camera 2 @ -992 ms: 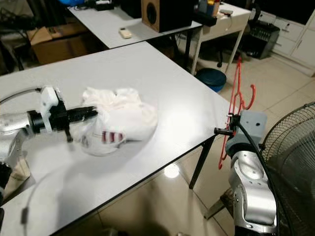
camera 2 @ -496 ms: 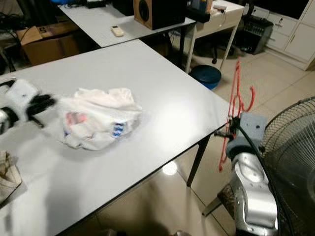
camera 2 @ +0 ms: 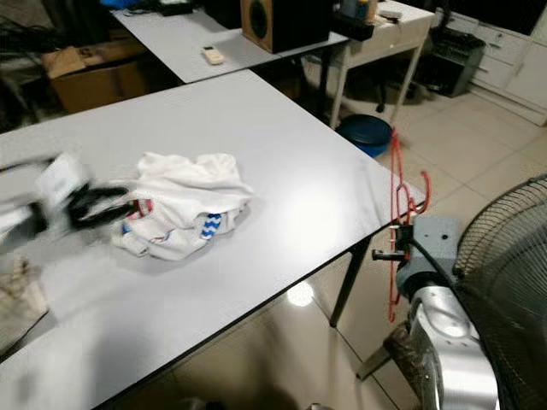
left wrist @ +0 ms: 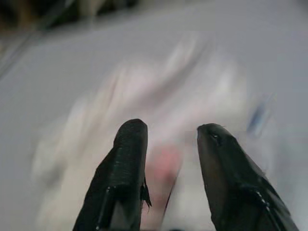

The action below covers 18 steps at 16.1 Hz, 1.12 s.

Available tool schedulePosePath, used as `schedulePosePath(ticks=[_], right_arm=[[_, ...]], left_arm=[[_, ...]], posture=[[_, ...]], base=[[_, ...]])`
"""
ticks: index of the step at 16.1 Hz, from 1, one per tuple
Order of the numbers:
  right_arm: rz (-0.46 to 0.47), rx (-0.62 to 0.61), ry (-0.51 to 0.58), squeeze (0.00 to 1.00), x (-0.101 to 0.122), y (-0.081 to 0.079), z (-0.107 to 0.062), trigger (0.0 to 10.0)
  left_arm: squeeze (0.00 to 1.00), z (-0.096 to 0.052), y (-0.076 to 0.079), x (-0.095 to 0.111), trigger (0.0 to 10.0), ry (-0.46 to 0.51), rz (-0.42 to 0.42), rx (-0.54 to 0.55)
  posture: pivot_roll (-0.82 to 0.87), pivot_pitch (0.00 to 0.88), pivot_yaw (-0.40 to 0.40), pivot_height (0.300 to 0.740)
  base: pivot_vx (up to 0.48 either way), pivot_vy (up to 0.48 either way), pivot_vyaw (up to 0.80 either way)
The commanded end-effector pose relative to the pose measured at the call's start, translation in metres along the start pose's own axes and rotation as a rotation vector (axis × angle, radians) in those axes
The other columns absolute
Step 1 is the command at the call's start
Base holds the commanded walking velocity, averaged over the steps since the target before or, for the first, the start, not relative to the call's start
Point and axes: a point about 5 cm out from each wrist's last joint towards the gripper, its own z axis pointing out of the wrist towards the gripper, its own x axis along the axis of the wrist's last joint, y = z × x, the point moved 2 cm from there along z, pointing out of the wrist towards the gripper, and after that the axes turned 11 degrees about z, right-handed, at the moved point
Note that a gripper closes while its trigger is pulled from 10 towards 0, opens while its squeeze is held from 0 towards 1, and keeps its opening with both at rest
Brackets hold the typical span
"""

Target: Hang hanger

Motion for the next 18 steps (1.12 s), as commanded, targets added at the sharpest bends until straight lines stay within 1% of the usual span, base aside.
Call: schedulePosePath(ticks=[1,2,3,4,5,6,7,8,9,10,12,14,15,17,18], right_arm=[[-0.012,-0.002,0.041,0.0,0.009,0.003,-0.002,10.0],[-0.027,0.011,0.048,0.0,0.012,0.002,-0.003,10.0],[-0.035,0.022,0.052,0.0,0.014,0.001,-0.003,10.0],[-0.039,0.029,0.052,0.0,0.014,0.0,-0.003,10.0],[-0.045,0.033,0.051,0.0,0.014,-0.001,-0.002,10.0],[-0.047,0.036,0.051,0.0,0.014,-0.002,-0.002,10.0],[-0.049,0.038,0.052,0.0,0.015,-0.003,-0.002,10.0],[-0.052,0.041,0.053,0.0,0.015,-0.004,-0.003,10.0],[-0.053,0.043,0.053,0.0,0.016,-0.003,-0.003,10.0],[-0.054,0.045,0.051,0.0,0.015,-0.004,-0.003,10.0],[-0.053,0.056,0.05,0.0,0.015,-0.008,-0.003,10.0],[-0.057,0.068,0.045,0.0,0.013,-0.011,-0.002,10.0],[-0.058,0.071,0.045,0.0,0.013,-0.012,-0.002,10.0],[-0.06,0.072,0.045,0.0,0.014,-0.011,-0.002,10.0],[-0.063,0.073,0.045,0.0,0.014,-0.011,-0.001,10.0]], left_arm=[[1.0,0.013,0.0,0.02,10.0,0.071,0.036,-0.033],[1.0,0.034,0.008,0.03,10.0,0.105,0.057,-0.067],[0.29,0.051,0.021,0.035,10.0,0.113,0.07,-0.123],[0.0,0.066,0.037,0.035,10.0,0.102,0.094,-0.185],[0.0,0.077,0.052,0.032,10.0,0.074,0.135,-0.25],[0.0,0.085,0.064,0.028,10.0,0.045,0.19,-0.302],[0.0,0.089,0.069,0.026,10.0,0.027,0.227,-0.323],[0.0,0.094,0.067,0.024,10.0,-0.002,0.274,-0.296],[0.0,0.099,0.061,0.023,10.0,-0.041,0.323,-0.253],[0.0,0.101,0.056,0.022,10.0,-0.069,0.347,-0.221],[0.0,0.102,0.048,0.018,10.0,-0.111,0.372,-0.179],[0.0,0.104,0.046,0.012,10.0,-0.148,0.386,-0.159],[0.0,0.105,0.047,0.01,9.8,-0.155,0.387,-0.168],[0.0,0.109,0.053,0.007,7.7,-0.151,0.354,-0.187],[0.0,0.111,0.055,0.005,7.0,-0.16,0.361,-0.19]], posture=[[-0.17,0.0,0.065,0.74],[-0.18,0.0,0.065,0.74],[-0.18,0.0,0.062,0.74],[-0.18,0.0,0.06,0.74],[-0.19,0.0,0.06,0.74],[-0.19,0.0,0.058,0.74],[-0.2,0.0,0.06,0.74],[-0.2,0.0,0.06,0.74],[-0.19,0.0,0.057,0.74],[-0.2,0.0,0.059,0.74],[-0.19,0.0,0.056,0.74],[-0.19,0.0,0.054,0.74],[-0.19,0.0,0.053,0.74],[-0.19,0.0,0.051,0.74],[-0.19,0.0,0.051,0.74]], base=[[0.0,0.0,0.0],[0.0,0.0,0.0],[0.0,0.0,0.0],[0.0,0.0,0.0],[0.0,0.0,0.0],[0.0,0.0,0.0],[0.0,0.0,0.0],[0.0,0.0,0.0],[0.0,0.0,0.0],[0.0,0.0,0.0],[0.0,0.0,0.0],[0.0,0.0,0.0],[0.0,0.0,0.0],[0.0,0.0,0.0],[0.0,0.0,0.0]])
